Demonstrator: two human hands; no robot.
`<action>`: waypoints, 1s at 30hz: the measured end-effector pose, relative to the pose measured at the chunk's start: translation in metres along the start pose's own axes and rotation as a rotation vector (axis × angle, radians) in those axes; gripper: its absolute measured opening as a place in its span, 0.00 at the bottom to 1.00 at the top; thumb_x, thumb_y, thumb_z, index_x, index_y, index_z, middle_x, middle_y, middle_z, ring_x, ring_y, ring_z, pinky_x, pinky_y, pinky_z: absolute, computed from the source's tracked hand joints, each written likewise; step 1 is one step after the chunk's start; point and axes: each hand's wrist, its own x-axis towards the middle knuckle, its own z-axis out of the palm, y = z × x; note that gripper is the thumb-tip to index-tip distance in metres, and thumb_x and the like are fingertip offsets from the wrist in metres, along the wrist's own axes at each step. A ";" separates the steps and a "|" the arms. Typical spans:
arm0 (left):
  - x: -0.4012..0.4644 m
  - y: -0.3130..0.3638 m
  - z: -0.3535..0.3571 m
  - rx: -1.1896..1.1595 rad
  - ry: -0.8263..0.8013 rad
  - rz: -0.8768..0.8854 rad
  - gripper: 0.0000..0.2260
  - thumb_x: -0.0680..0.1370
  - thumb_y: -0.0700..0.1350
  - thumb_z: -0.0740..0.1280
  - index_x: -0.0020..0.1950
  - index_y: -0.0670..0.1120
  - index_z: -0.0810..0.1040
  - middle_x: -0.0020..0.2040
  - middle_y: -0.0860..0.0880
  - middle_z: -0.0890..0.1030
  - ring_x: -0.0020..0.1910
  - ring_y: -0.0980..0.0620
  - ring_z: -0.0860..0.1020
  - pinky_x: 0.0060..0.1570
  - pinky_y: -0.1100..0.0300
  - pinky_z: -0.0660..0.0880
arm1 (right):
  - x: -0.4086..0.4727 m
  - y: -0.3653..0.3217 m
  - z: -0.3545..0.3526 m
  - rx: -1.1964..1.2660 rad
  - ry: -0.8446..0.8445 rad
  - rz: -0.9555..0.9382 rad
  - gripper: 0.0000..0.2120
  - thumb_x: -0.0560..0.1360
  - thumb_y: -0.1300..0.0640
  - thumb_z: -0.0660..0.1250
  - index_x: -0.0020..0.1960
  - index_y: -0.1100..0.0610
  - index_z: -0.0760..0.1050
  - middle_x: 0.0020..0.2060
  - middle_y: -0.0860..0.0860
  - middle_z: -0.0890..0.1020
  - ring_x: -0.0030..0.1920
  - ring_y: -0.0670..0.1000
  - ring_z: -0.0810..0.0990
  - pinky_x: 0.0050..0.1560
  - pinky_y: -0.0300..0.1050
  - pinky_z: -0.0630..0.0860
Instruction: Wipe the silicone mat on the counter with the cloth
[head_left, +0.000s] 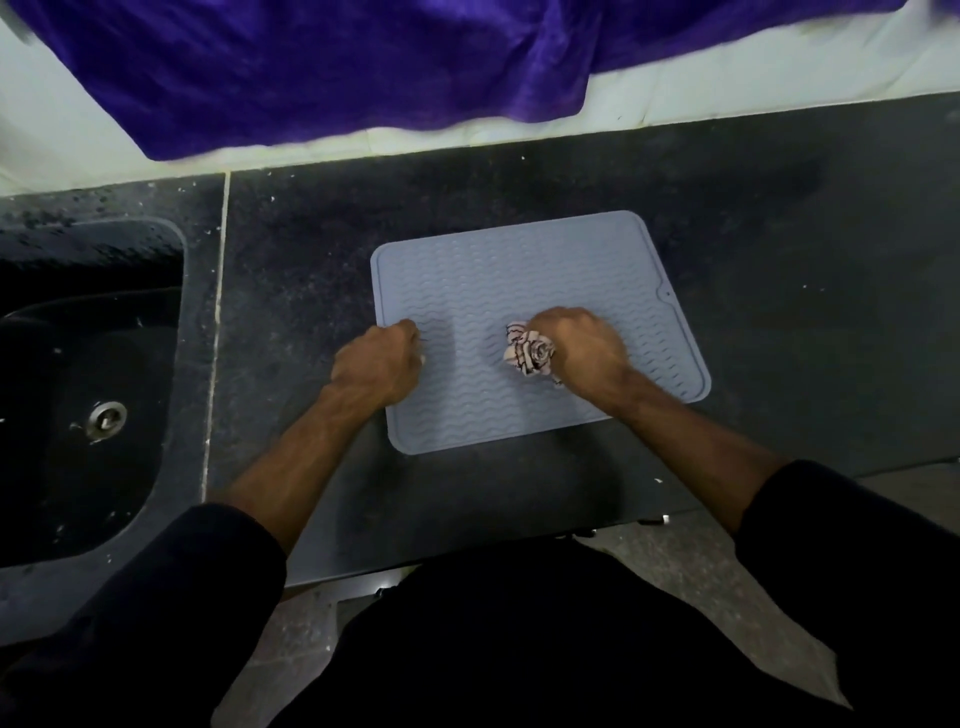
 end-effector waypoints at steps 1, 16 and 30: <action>-0.001 0.004 0.000 0.022 0.032 -0.005 0.17 0.81 0.52 0.61 0.67 0.46 0.71 0.58 0.41 0.79 0.52 0.42 0.79 0.51 0.48 0.77 | -0.002 0.005 -0.004 0.074 0.033 -0.001 0.19 0.70 0.60 0.73 0.60 0.58 0.76 0.57 0.56 0.80 0.57 0.57 0.78 0.59 0.52 0.74; 0.084 0.134 -0.001 0.002 -0.089 0.213 0.36 0.74 0.55 0.72 0.76 0.49 0.59 0.76 0.45 0.61 0.72 0.43 0.64 0.68 0.48 0.65 | 0.019 0.135 -0.071 0.216 0.228 0.078 0.13 0.73 0.57 0.72 0.55 0.61 0.80 0.53 0.60 0.82 0.53 0.60 0.81 0.55 0.54 0.78; 0.178 0.221 -0.016 0.157 -0.253 0.282 0.60 0.65 0.57 0.79 0.79 0.45 0.38 0.80 0.44 0.45 0.79 0.44 0.47 0.75 0.44 0.52 | 0.115 0.186 -0.059 -0.005 0.114 -0.011 0.21 0.72 0.55 0.69 0.64 0.58 0.74 0.63 0.55 0.77 0.61 0.57 0.74 0.63 0.50 0.71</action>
